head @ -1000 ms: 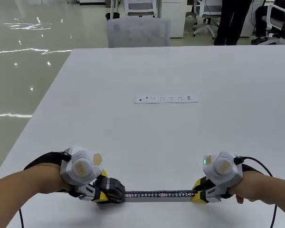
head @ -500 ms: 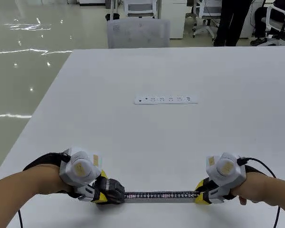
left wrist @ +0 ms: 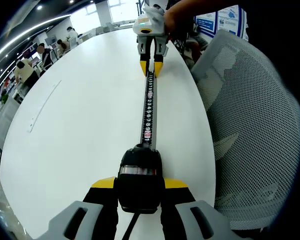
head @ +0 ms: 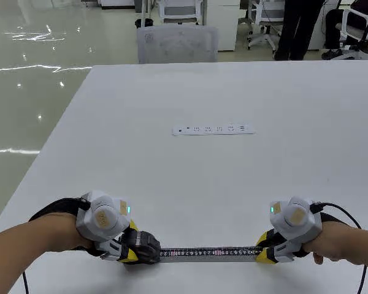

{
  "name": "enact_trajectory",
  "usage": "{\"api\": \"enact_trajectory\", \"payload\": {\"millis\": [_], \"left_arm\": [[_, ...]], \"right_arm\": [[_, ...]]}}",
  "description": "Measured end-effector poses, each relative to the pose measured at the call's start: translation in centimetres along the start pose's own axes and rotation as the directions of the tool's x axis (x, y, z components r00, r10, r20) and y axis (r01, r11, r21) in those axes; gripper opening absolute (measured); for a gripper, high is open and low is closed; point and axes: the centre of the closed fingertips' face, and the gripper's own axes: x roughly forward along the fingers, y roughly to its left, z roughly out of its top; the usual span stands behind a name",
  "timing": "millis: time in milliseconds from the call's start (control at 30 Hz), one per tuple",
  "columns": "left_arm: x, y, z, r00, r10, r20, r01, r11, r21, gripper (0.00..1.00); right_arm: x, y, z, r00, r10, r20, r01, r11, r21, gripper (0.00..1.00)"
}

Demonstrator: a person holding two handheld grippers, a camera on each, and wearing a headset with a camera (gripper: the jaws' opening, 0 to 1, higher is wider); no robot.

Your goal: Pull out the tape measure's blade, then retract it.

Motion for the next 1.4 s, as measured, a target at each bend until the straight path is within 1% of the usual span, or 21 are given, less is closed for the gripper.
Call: {"api": "enact_trajectory", "payload": {"millis": [433,867,1067,1133,1233,1267,1333,1400], "left_arm": [[0.04,0.03,0.02,1.0,0.001,0.001,-0.001,1.0,0.001,0.29],[0.09,0.05,0.0,1.0,0.006,0.002,-0.006,1.0,0.004,0.29],[0.08,-0.01,0.05,1.0,0.007,0.002,-0.007,1.0,0.006,0.29],[0.12,-0.02,0.08,1.0,0.007,0.002,-0.007,1.0,0.004,0.29],[0.13,-0.11,0.12,1.0,0.009,0.001,-0.009,1.0,0.005,0.29],[0.13,-0.11,0.11,0.9999,0.01,0.001,-0.01,1.0,0.003,0.29],[0.11,-0.15,0.13,0.9999,0.011,0.002,-0.011,1.0,-0.002,0.29],[0.13,-0.19,0.16,0.9999,0.011,0.001,-0.011,1.0,0.005,0.29]], "right_arm": [[-0.44,-0.1,-0.72,0.9999,-0.004,-0.012,0.004,1.0,0.006,0.12],[-0.37,-0.21,-0.71,0.9999,-0.006,-0.009,0.006,1.0,0.015,0.13],[-0.42,-0.02,-0.68,0.9996,-0.005,-0.027,0.005,1.0,0.01,0.13],[-0.42,-0.03,-0.72,0.9995,-0.004,-0.03,0.004,1.0,0.019,0.13],[-0.4,-0.01,-0.71,0.9993,0.002,-0.037,-0.002,1.0,0.009,0.13],[-0.4,0.03,-0.7,0.9989,0.004,-0.047,-0.005,1.0,-0.014,0.13],[-0.35,0.01,-0.66,0.9983,0.01,-0.058,-0.01,1.0,-0.009,0.13],[-0.35,0.03,-0.68,0.9979,0.011,-0.064,-0.012,1.0,-0.01,0.13]]}}
